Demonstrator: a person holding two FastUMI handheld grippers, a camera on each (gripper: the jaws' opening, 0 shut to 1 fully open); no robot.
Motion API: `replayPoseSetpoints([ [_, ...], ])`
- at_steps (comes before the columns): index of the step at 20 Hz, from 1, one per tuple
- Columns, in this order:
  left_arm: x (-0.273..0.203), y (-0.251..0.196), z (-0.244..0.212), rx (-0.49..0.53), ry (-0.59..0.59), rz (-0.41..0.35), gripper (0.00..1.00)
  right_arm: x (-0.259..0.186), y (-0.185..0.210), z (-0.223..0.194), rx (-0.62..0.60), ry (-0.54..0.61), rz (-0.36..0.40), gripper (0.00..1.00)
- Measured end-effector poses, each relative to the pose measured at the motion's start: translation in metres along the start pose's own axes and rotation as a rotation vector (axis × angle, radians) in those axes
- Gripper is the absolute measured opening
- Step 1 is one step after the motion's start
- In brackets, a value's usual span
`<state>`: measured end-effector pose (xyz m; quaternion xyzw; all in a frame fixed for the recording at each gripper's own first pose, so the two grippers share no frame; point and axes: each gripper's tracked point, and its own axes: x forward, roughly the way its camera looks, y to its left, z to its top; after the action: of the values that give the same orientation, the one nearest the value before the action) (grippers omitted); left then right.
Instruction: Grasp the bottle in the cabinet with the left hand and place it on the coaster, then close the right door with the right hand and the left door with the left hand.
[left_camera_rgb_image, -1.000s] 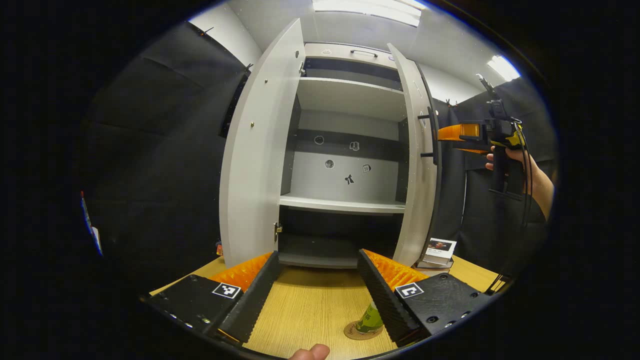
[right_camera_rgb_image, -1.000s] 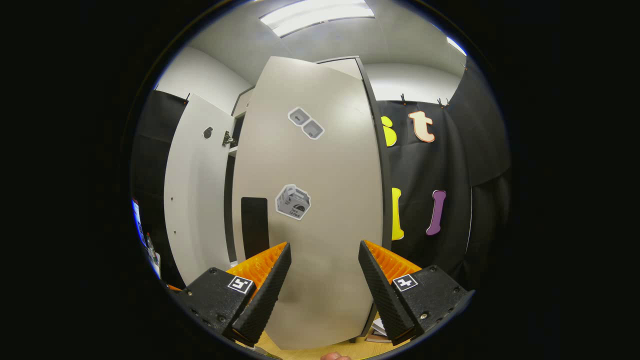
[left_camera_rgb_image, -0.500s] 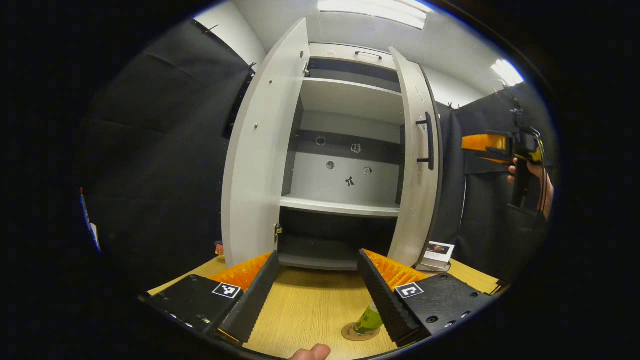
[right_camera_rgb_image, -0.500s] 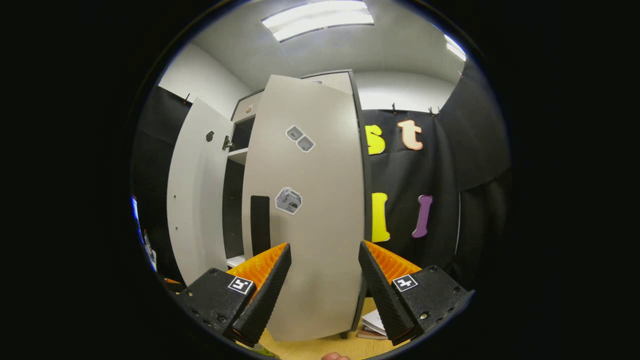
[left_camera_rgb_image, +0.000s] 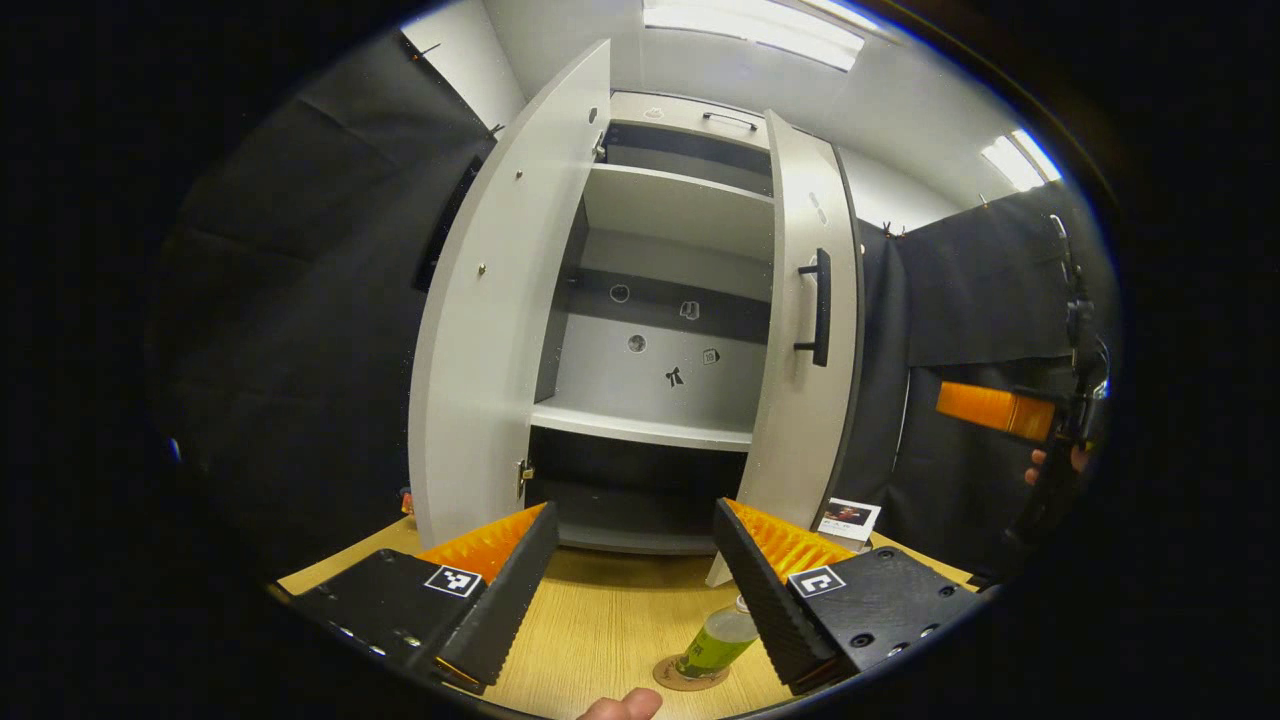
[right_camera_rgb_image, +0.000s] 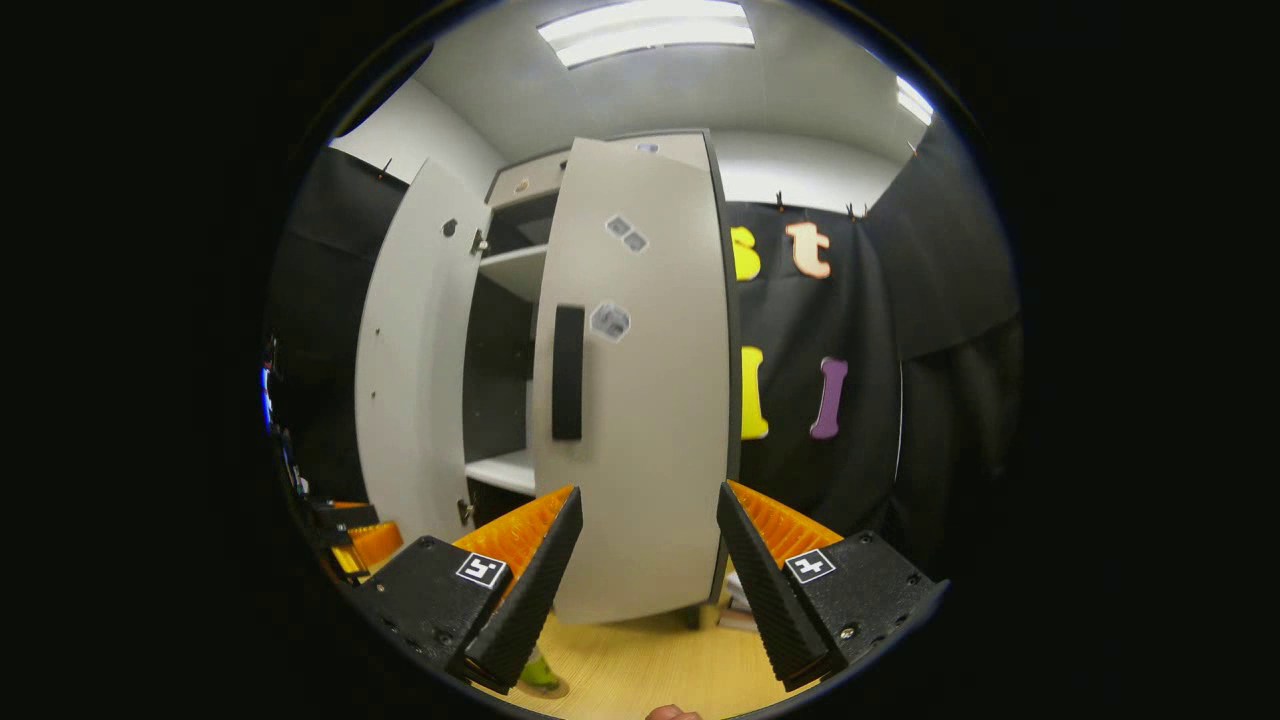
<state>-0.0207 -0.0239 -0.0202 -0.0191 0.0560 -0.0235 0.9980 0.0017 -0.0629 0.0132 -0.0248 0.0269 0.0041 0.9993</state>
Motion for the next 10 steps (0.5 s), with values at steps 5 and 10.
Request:
replayPoseSetpoints([
  [5, -0.004, -0.005, 0.009, -0.004, -0.021, -0.01, 0.99, -0.013, 0.0, -0.048, 0.076, 0.045, -0.043, 0.83],
  [10, -0.009, 0.005, 0.054, -0.118, -0.11, 0.007, 0.95, -0.012, 0.023, -0.059, 0.141, 0.023, 0.001, 0.83],
])
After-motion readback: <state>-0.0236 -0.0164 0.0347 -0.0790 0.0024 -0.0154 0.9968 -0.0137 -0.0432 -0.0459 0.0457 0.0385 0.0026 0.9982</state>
